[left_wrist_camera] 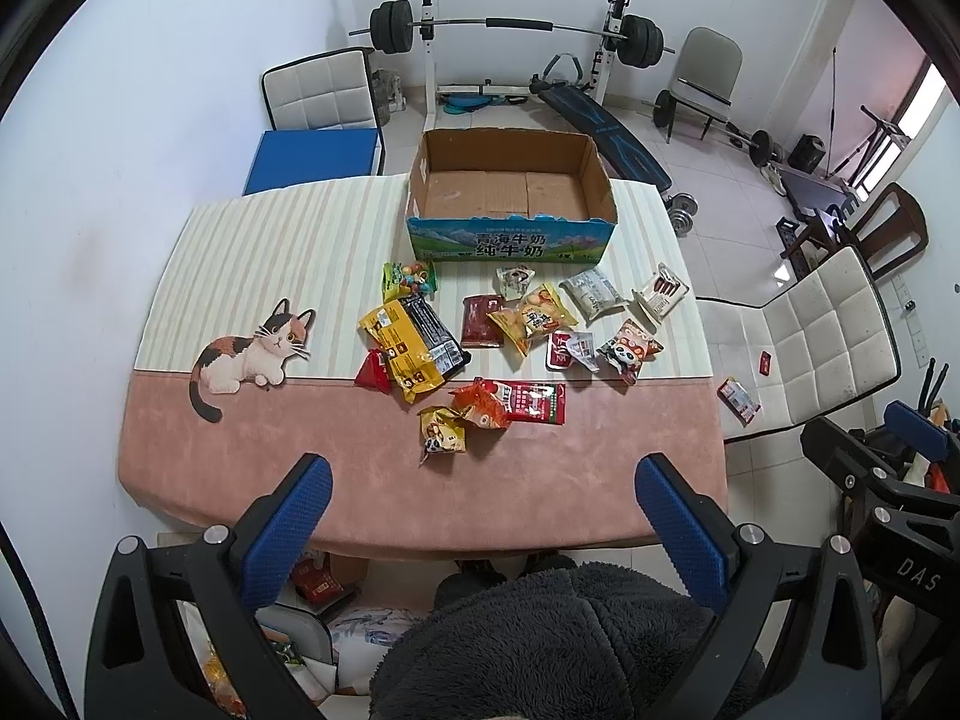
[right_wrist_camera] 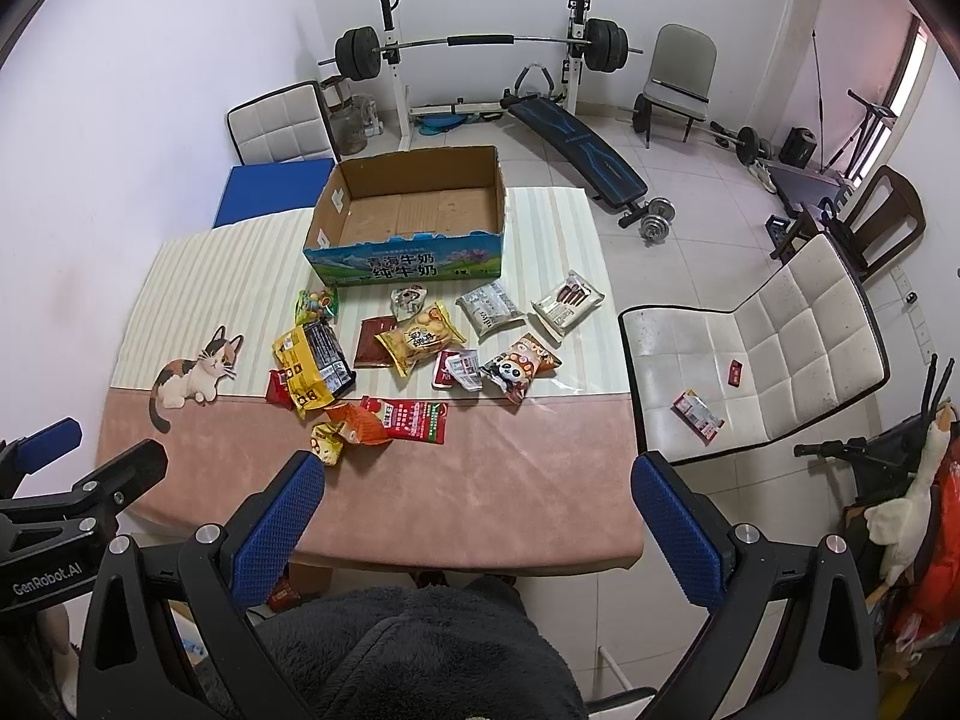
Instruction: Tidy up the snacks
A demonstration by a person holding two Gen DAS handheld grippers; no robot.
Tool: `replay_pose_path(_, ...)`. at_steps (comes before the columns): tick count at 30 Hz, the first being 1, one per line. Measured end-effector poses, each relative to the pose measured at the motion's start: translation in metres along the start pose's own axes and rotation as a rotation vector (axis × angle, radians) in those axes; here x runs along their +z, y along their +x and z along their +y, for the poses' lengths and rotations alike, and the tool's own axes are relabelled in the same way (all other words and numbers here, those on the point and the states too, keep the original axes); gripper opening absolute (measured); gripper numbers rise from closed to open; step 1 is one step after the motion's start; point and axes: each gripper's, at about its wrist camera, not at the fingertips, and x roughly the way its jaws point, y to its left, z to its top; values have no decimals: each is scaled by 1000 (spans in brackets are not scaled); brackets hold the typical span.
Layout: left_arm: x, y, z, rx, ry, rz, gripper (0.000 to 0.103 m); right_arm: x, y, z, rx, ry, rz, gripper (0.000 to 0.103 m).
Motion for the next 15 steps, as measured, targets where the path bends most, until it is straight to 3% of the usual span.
replay_pose_path(15,0,-1,0,0,-1,-4,103,-2,0,-1,1,0,-4,103)
